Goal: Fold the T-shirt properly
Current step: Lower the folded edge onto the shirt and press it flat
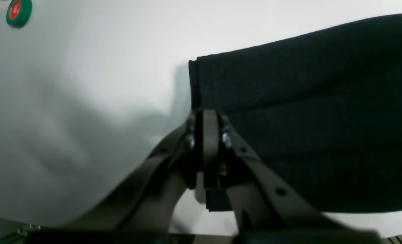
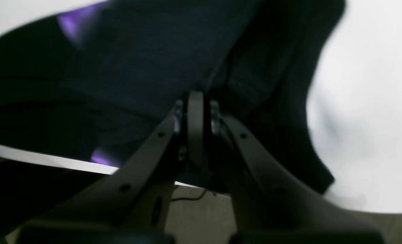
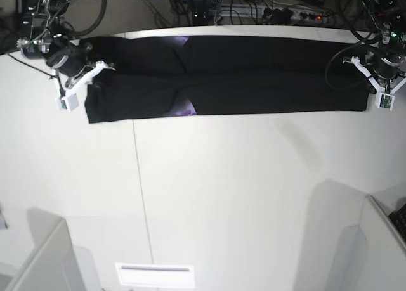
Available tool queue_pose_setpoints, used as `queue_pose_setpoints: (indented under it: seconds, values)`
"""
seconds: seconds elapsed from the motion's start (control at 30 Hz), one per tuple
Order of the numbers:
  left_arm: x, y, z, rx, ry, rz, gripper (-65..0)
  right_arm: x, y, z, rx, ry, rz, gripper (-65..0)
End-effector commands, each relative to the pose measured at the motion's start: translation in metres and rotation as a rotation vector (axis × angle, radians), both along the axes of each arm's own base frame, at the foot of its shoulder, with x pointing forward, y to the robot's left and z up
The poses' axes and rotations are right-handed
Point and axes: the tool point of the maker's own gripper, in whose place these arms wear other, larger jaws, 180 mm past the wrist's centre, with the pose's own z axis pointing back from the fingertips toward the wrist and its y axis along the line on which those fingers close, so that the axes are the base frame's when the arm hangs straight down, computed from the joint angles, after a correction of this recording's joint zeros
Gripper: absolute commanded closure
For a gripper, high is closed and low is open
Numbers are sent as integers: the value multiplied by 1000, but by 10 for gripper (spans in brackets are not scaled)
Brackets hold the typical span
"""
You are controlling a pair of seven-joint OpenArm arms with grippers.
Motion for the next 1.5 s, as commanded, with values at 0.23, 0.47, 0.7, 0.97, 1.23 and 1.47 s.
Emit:
queue_pose_setpoints:
  seconds: [0.23,0.47,0.7,0.97,1.23,1.47]
  values:
    - [4,5,10,28,-23,-8,0,2,-4,5,-13,-21,1,-117]
    - [2,8,12,31,-29,5,-388,1,-6,5,-16,-25,-6,-279]
    - [-6,11,10,5,-47,64,-522,10,8,11,29,-98,-32,-197]
    - [-15,-3,-34,-119,13,122,0,18,45,-3,80,-111,98,0]
    - [-15,3,-84,-247,31,201,0,25,19,-51,58,-8,17,0]
    - [13,2,-91,-305,-6,230,0,62,-8,-65,-61,-18,-1,0]
